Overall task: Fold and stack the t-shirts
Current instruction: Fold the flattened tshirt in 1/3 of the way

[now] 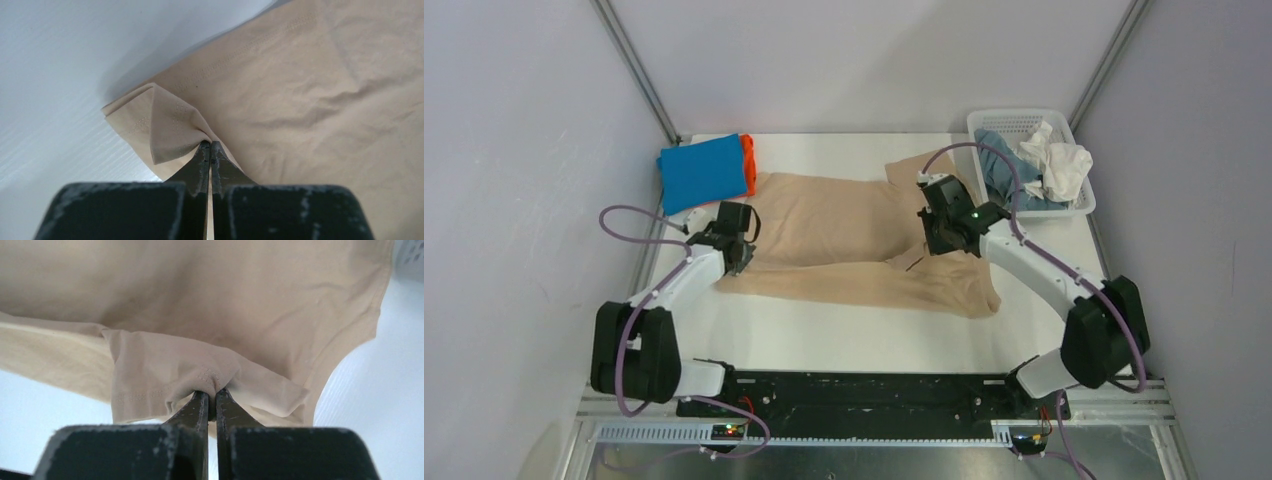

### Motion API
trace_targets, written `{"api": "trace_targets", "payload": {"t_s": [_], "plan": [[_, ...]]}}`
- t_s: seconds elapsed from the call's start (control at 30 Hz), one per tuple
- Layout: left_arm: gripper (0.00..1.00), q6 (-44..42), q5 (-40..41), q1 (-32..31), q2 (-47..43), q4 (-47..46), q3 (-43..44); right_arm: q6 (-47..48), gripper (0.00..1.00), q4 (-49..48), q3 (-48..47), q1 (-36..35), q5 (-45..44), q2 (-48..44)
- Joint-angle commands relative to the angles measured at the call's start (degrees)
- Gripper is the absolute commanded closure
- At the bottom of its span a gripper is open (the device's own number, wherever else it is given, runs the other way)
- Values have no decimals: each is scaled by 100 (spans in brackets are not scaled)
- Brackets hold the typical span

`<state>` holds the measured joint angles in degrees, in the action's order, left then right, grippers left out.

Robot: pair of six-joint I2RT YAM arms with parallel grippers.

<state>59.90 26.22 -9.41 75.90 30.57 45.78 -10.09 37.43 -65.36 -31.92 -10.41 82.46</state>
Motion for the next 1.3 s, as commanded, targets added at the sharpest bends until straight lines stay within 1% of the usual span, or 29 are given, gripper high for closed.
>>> {"api": "trace_targets", "payload": {"t_s": [0.0,0.03,0.1,0.13,0.17,0.2,0.23,0.27,0.3,0.33,0.37,0.4,0.43,0.47,0.5,0.57,0.6,0.63,0.67,0.7,0.73,0.77,0.8,0.87,0.9,0.93,1.03,1.1,1.27], "plan": [[100,-136,82,187,355,-184,327,410,99,-280,-483,262,95,598],[100,-180,71,218,417,-205,388,409,99,-317,-591,353,139,698],[94,-268,8,272,665,-214,501,411,96,-409,-769,455,198,1012],[85,-303,-15,290,833,-221,541,433,95,-467,-826,488,242,1230],[78,-330,-30,308,993,-224,644,478,94,-624,-942,545,319,1352],[60,-404,-47,321,1061,-219,696,497,92,-707,-1117,581,362,1587],[51,-446,-66,342,1143,-219,810,512,90,-809,-1236,645,355,1725],[33,-530,-52,343,1153,-220,871,510,81,-808,-1561,675,331,2021],[20,-571,-15,345,1135,-219,979,502,60,-709,-1749,728,317,2315],[5,-662,13,350,1106,-207,1035,491,51,-480,-2180,766,285,2466],[2,-698,28,351,998,-204,1119,469,38,-336,-2388,779,254,2716],[1,-740,13,345,932,-201,1131,436,35,-59,-2763,789,170,2808],[1,-759,-43,349,754,-201,1136,424,29,41,-2895,787,131,2881],[1,-791,-96,349,665,-200,1094,359,27,152,-3026,785,29,2872],[0,-794,-106,346,450,-202,1057,319,21,173,-3035,780,-31,2756],[0,-815,-139,348,109,-203,908,159,12,138,-2856,763,-235,2401],[0,-854,-195,347,-102,-206,799,12,9,0,-2553,730,-265,2228],[0,-918,-226,345,-189,-208,752,-87,4,-96,-2137,713,-230,1861],[0,-958,-331,339,-315,-213,685,-291,2,-344,-1869,667,-126,1646],[0,-1106,-400,333,-336,-261,673,-410,1,-479,-1331,647,134,1241],[0,-1210,-640,327,-270,-288,692,-678,1,-765,-1084,600,302,931],[0,-1424,-783,331,-190,-308,747,-903,1,-1014,-618,523,624,803],[0,-1514,-1200,324,52,-324,875,-975,1,-1131,-442,460,758,657],[0,-1737,-1840,294,516,-446,1086,-1152,1,-1406,-75,250,941,647],[0,-1809,-1989,245,678,-523,1146,-1243,1,-1502,5,123,926,696],[0,-1834,-2178,220,1031,-551,1289,-1286,1,-1541,15,76,909,837],[0,-1862,-2309,93,1727,-594,1517,-1501,1,-1700,31,-2,909,1153],[0,-1830,-2254,24,1944,-613,1502,-1580,1,-1724,76,-11,821,1419],[0,-1704,-2085,-22,2028,-680,1117,-1771,1,-1833,512,-83,707,1613]]}}
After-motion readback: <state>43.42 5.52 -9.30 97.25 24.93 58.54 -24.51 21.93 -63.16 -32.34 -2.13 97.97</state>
